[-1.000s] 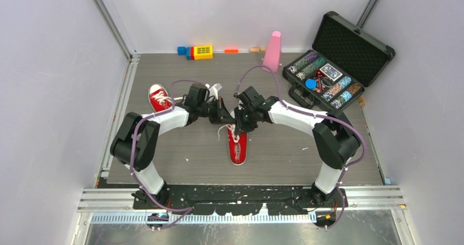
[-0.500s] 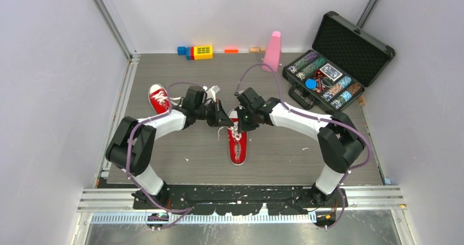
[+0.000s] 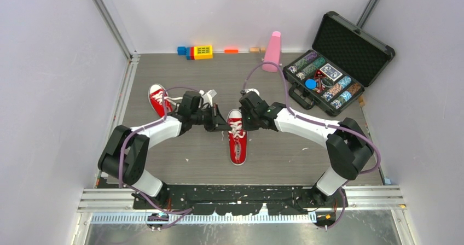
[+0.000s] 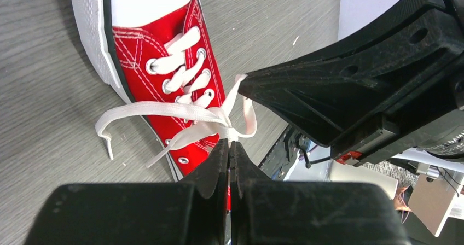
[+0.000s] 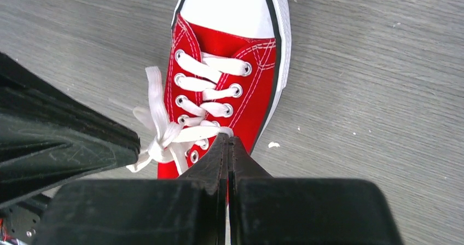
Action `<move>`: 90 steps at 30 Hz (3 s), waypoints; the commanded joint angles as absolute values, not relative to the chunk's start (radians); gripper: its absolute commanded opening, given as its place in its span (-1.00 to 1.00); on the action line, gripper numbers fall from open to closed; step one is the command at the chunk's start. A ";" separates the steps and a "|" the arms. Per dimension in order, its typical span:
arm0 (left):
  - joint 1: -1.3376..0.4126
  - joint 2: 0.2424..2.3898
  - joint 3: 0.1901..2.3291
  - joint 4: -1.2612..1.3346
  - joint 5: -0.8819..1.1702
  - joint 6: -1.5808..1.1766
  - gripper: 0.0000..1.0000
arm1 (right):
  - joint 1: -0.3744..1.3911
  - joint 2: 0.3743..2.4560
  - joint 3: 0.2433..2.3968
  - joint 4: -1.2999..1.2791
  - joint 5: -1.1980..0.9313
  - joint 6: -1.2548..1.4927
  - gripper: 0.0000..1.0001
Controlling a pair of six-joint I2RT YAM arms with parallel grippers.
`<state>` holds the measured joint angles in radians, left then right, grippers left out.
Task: Tie the shoes
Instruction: Tie the shoelace on the shoe.
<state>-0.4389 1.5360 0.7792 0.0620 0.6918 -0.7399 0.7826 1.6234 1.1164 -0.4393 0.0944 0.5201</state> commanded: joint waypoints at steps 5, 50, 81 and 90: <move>-0.472 1.485 0.715 0.133 0.686 -0.772 -1.00 | 0.813 1.555 1.019 -0.217 0.254 0.670 -0.99; -0.538 1.474 0.657 -0.073 0.503 -0.636 -1.00 | 0.840 1.393 0.726 -0.112 0.665 1.145 -1.00; -0.683 1.604 0.842 -0.500 -0.081 -0.512 -1.00 | 0.852 1.609 0.833 -0.460 0.822 1.156 -1.00; -0.750 1.690 0.919 -0.590 -0.221 -0.519 -1.00 | 0.898 1.719 0.944 -0.621 0.934 1.166 -1.00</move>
<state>-0.7425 1.6287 0.9157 -0.4225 -0.0650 -0.5484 0.9054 1.6619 0.9028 -0.4274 0.7227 1.1545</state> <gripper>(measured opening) 0.012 0.016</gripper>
